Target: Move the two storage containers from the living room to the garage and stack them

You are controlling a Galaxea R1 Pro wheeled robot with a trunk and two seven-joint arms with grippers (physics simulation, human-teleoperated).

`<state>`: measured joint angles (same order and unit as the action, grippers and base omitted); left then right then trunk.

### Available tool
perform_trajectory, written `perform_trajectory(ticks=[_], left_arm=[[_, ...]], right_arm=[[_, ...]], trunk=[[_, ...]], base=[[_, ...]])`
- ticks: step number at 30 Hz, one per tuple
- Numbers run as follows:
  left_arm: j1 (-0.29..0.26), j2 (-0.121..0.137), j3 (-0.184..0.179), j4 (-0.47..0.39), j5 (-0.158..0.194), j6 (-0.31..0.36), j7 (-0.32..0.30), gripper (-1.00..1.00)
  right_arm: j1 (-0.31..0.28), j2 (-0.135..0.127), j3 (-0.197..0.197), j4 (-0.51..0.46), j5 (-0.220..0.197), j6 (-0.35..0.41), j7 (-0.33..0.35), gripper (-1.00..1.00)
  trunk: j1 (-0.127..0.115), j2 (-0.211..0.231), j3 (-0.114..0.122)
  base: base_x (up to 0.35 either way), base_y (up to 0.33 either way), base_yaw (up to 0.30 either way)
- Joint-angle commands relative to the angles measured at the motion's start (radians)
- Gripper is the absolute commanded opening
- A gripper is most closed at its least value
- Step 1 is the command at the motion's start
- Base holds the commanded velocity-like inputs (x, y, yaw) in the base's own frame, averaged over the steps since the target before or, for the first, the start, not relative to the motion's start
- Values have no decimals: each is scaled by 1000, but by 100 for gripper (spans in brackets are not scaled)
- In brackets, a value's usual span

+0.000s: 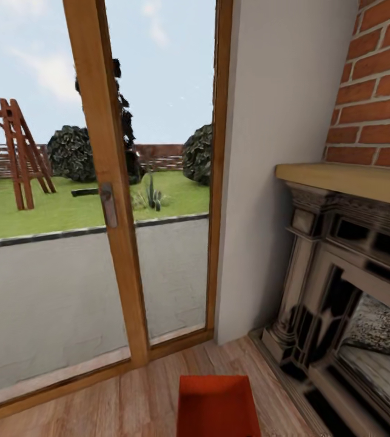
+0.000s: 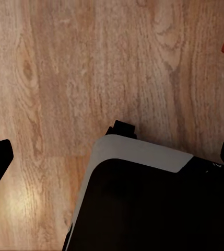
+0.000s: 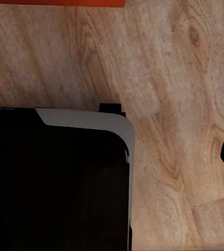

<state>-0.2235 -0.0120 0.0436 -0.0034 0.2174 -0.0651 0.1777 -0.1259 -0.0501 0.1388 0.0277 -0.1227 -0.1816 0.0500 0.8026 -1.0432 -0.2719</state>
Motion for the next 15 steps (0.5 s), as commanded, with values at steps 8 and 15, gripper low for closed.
perform_trajectory(ticks=[8,15], left_arm=[[0,0,4,0,3,-4,2,100],[0,-1,4,0,3,-4,2,100]], right_arm=[[-1,0,9,3,-7,-6,5,100],[-1,0,10,3,-5,-6,5,100]], trunk=[[0,-1,-1],[0,-1,-1]], base=[[0,0,-85],[0,-5,-3]])
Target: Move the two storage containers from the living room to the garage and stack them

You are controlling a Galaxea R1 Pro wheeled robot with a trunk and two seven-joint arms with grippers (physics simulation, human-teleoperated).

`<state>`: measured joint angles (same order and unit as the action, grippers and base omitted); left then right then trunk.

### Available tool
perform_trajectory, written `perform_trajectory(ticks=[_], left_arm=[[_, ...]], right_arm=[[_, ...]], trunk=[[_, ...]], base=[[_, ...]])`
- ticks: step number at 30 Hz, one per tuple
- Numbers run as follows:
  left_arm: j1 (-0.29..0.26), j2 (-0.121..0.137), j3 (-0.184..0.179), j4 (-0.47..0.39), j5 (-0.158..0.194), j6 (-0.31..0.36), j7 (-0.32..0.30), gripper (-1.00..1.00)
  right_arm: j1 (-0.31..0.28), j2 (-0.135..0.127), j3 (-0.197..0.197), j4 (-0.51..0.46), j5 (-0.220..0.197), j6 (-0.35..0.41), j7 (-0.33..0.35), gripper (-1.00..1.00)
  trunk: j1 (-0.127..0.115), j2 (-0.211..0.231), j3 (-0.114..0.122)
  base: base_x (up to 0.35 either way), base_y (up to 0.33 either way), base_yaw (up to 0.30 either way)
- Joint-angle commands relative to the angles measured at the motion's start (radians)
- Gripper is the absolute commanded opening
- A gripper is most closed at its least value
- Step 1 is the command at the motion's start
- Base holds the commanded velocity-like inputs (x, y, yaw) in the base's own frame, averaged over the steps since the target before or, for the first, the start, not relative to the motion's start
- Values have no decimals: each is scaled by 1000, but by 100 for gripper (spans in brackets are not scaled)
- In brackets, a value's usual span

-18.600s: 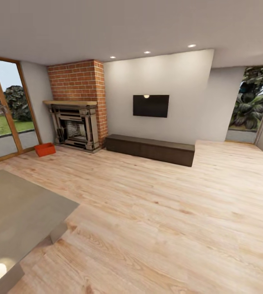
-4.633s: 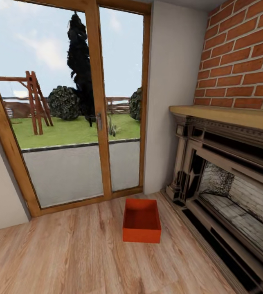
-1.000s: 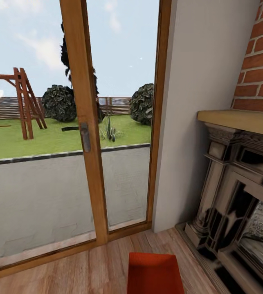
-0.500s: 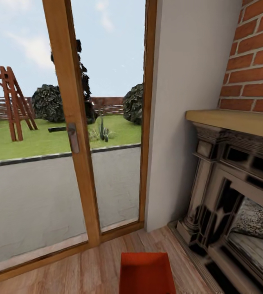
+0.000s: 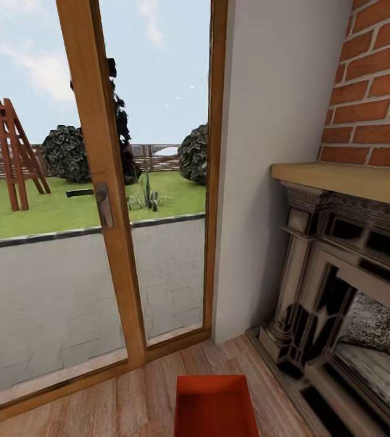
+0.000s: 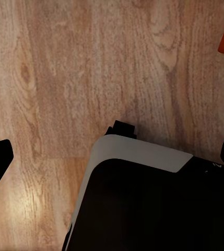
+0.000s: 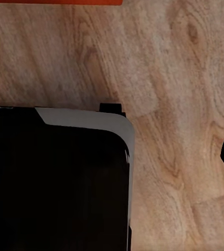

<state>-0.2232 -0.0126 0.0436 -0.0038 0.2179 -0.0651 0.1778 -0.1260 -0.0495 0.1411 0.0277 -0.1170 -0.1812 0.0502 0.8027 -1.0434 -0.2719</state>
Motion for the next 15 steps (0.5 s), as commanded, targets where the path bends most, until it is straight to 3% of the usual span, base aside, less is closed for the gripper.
perform_trajectory(ticks=[1,7,15], left_arm=[[-1,0,4,1,3,-4,2,100],[-1,0,4,1,3,-4,2,100],[-1,0,4,1,3,-4,2,100]], right_arm=[[-1,0,8,3,-11,-6,5,100],[-1,1,10,3,-6,-6,5,100],[-1,-1,11,3,-5,0,5,100]], trunk=[[0,-1,-1],[0,-1,-1],[0,-1,-1]], base=[[0,-147,0],[0,-188,0],[0,-26,0]])
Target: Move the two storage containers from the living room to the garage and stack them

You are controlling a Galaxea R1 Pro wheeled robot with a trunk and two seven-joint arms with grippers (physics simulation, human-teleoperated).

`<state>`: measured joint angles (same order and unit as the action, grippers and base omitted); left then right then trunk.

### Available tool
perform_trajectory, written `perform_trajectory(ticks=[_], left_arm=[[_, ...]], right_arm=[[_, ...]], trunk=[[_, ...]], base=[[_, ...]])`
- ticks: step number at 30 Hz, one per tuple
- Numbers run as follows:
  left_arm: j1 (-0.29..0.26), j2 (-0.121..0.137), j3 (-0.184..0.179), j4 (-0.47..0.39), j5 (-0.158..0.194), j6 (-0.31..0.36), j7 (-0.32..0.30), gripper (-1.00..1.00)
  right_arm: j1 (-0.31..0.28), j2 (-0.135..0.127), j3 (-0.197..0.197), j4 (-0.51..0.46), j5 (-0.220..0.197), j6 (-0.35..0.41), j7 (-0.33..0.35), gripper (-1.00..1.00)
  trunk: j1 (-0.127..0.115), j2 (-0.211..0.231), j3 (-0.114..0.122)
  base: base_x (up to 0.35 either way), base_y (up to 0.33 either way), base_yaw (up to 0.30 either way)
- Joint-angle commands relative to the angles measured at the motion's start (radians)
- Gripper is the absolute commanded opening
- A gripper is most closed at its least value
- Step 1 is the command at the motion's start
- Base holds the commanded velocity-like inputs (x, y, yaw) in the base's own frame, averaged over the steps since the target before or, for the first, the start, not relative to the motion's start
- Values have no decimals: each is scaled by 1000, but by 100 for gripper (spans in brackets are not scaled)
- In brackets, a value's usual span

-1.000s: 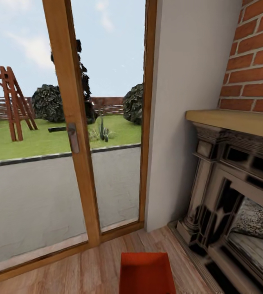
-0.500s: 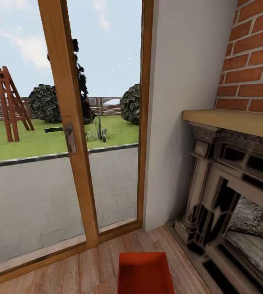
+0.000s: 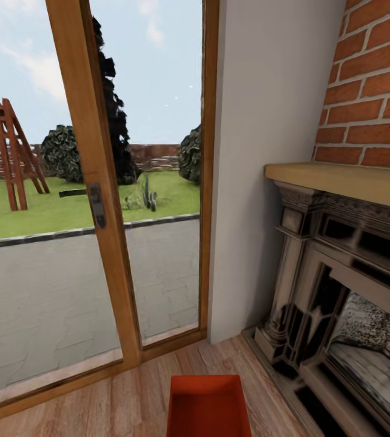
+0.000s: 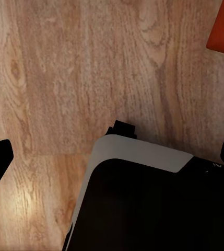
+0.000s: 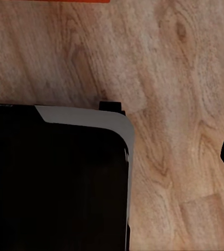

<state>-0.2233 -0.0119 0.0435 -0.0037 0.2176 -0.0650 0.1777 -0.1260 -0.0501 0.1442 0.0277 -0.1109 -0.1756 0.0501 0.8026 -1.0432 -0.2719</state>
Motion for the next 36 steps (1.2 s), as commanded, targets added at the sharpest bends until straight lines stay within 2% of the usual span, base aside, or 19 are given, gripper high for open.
perform_trajectory(ticks=[1,6,18,30,36], left_arm=[[-1,0,4,1,3,-4,2,100],[-1,0,4,1,3,-4,2,100],[-1,0,4,1,3,-4,2,100],[-1,0,4,1,3,-4,2,100],[-1,1,4,1,4,-4,2,100]], right_arm=[[-1,0,8,3,-11,-7,5,100],[-1,1,6,3,-19,-12,5,100],[-1,3,5,3,-20,-12,5,100],[-1,2,6,3,-15,-12,5,100],[-1,1,7,3,-14,-12,5,100]], trunk=[[0,-1,-1],[0,-1,-1],[0,-1,-1],[0,-1,-1],[0,-1,-1]], base=[[0,-3,0],[0,-1,-28],[0,0,-215],[0,-3,-24],[0,-142,-1]])
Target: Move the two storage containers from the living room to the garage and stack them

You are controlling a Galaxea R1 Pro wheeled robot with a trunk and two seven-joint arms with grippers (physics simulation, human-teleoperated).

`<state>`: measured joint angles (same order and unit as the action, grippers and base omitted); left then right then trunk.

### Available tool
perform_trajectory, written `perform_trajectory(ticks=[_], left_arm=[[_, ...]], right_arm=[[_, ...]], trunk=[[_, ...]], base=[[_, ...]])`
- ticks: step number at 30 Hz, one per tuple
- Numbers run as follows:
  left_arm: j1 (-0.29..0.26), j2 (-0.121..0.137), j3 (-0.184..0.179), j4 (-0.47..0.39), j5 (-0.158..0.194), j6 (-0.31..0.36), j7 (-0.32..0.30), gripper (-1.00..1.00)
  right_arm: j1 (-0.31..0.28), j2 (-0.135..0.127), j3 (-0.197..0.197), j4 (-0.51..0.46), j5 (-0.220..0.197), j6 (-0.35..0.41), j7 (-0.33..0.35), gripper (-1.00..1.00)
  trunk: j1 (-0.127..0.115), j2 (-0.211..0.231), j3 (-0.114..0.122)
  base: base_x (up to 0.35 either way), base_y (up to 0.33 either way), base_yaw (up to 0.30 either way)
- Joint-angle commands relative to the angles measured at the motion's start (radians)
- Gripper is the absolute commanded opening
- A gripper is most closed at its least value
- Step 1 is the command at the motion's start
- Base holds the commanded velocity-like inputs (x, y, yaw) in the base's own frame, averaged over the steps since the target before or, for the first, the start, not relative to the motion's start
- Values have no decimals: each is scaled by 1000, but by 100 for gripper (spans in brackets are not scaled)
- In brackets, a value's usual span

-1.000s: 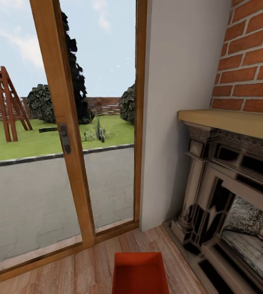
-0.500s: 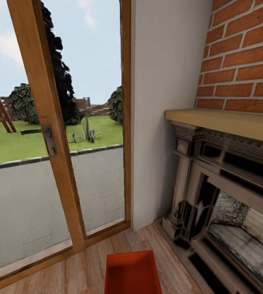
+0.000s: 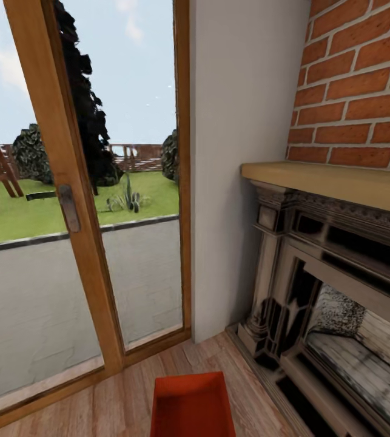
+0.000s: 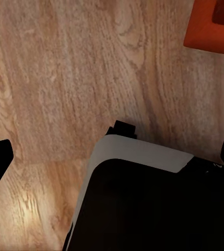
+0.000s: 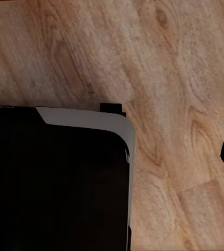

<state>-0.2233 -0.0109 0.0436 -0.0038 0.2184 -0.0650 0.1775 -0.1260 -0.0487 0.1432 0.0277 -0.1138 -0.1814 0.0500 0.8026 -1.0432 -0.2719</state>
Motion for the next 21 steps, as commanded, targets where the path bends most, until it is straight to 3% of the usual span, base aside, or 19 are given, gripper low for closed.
perform_trajectory(ticks=[1,21], left_arm=[[-1,0,4,1,4,-4,2,100],[-1,0,4,-1,4,-4,2,100]], right_arm=[[-1,0,8,3,-11,-5,5,100],[-1,-3,9,3,-8,-6,5,100]], trunk=[[0,-1,-1],[0,-1,-1]], base=[[0,-57,0],[0,-28,0]])
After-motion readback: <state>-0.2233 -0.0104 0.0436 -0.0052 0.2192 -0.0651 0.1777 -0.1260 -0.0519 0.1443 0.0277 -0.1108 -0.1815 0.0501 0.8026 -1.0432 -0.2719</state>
